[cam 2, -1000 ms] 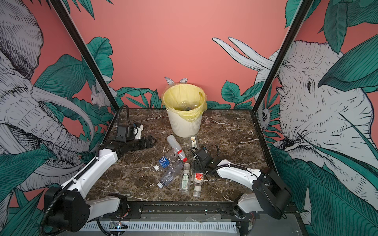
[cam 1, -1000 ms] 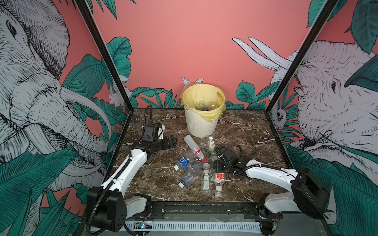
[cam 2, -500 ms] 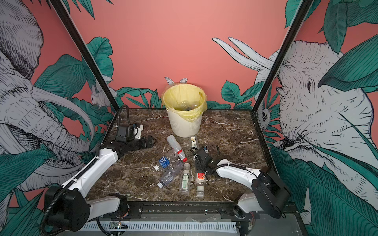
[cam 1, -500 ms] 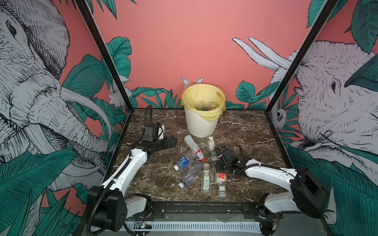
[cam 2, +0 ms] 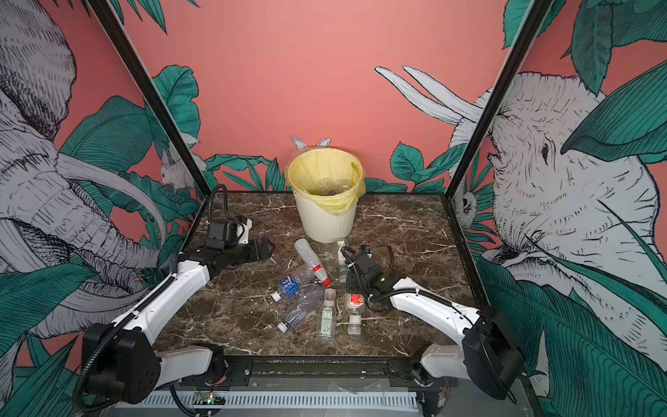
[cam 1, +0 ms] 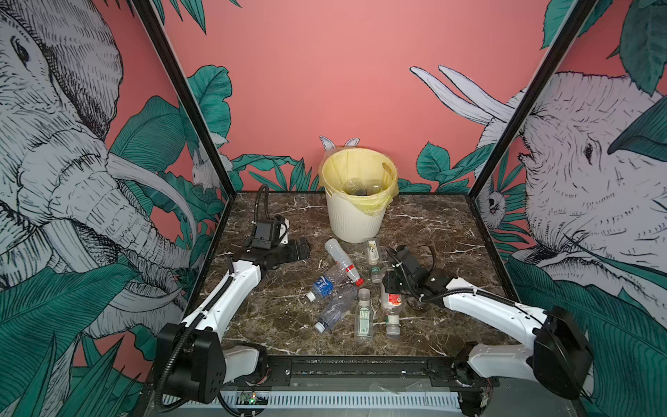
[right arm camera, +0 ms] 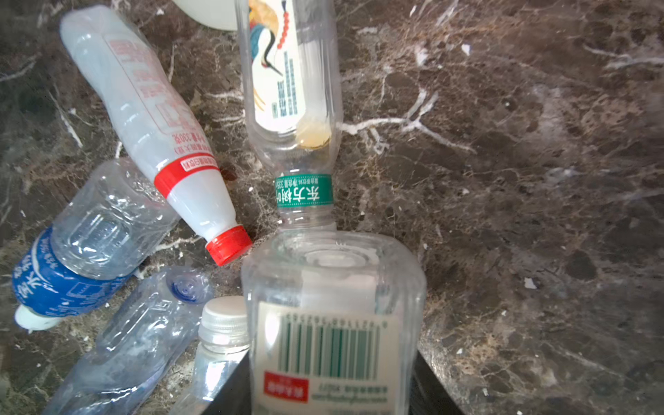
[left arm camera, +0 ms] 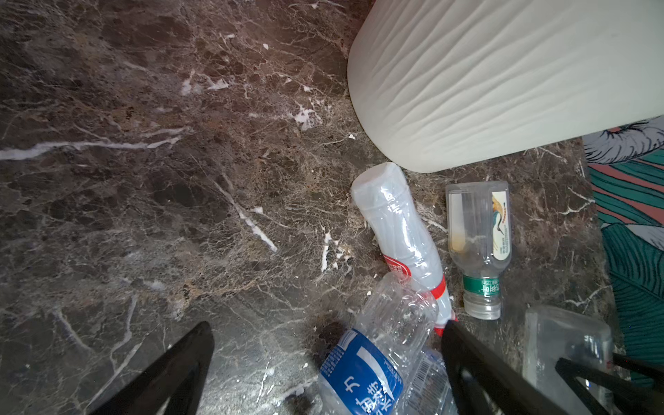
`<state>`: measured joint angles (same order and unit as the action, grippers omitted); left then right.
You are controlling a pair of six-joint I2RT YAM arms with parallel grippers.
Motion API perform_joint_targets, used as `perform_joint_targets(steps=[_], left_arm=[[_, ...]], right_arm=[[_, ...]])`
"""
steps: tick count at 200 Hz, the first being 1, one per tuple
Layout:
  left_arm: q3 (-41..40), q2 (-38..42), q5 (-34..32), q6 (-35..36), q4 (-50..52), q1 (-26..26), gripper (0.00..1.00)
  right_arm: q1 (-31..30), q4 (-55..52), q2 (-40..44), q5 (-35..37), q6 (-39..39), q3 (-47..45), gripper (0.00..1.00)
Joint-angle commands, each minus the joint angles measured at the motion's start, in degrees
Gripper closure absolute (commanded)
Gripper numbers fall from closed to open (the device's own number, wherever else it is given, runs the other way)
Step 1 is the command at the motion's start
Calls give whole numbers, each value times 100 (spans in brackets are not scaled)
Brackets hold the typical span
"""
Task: Throw the plastic bottles in the bin
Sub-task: Pick up the plastic bottle from the bottom-center of the table.
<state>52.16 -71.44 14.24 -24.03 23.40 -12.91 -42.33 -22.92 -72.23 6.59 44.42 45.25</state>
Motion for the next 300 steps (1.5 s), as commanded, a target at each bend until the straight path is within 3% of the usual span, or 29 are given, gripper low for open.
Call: perform_joint_targets(steps=[1,145,300], left_arm=[[118,31,-69,-107,-133,42,1],[-95,302,-155,-162,-103,78,1],[-162,451,-194,-125,-46,121,1]], right_arm=[[196,261,219,-286,95,-132,53],[646,1542,470,-1040,269,-262,54],[919,2336,746,-1184,366,68,54]])
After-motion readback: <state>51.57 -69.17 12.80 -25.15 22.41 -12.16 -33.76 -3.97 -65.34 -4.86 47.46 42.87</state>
